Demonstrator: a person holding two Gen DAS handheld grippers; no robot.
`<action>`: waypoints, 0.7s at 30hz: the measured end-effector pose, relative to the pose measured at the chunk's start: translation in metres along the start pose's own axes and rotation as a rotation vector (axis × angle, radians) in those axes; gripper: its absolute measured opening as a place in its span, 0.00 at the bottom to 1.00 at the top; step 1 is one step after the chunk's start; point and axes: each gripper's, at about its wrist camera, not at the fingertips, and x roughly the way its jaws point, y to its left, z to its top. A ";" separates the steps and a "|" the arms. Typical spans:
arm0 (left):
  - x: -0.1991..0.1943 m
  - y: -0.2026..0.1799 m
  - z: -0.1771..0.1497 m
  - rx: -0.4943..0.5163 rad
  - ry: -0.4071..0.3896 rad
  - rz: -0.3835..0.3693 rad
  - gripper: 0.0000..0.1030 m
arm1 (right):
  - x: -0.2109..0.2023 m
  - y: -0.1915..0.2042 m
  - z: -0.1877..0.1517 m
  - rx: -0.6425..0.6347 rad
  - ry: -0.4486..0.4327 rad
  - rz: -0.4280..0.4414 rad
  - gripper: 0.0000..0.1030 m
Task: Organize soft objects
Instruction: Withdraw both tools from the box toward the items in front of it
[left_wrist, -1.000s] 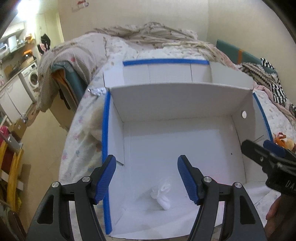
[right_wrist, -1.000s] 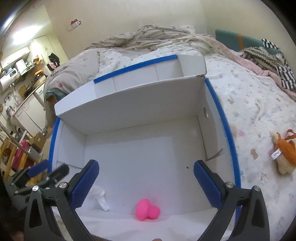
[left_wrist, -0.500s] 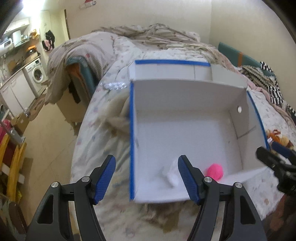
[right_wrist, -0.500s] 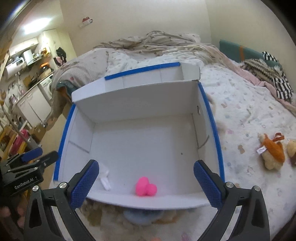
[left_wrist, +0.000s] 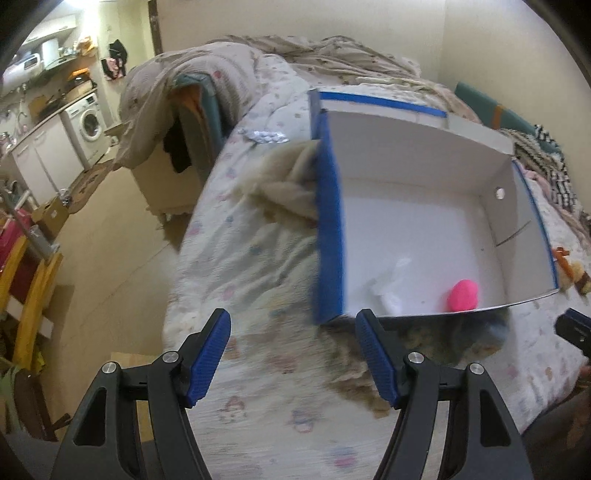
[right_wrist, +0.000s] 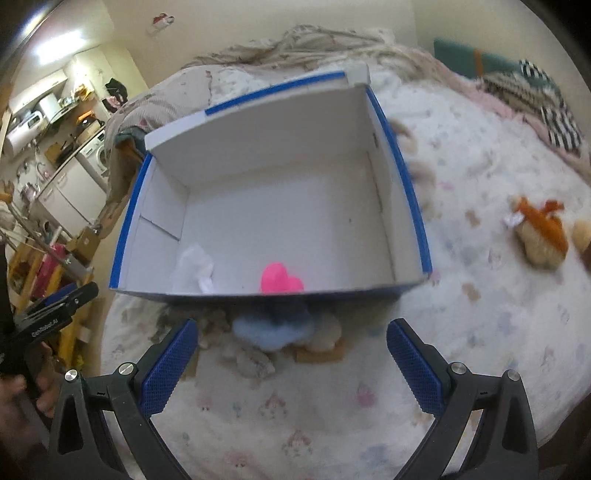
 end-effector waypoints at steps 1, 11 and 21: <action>0.002 0.003 -0.001 -0.002 0.009 0.021 0.65 | 0.001 -0.003 -0.002 0.013 0.007 -0.002 1.00; 0.043 0.002 -0.019 -0.023 0.228 -0.028 0.65 | 0.034 -0.005 -0.013 0.087 0.148 -0.044 1.00; 0.105 -0.031 -0.029 -0.039 0.438 -0.123 0.65 | 0.045 -0.014 -0.011 0.159 0.181 -0.036 1.00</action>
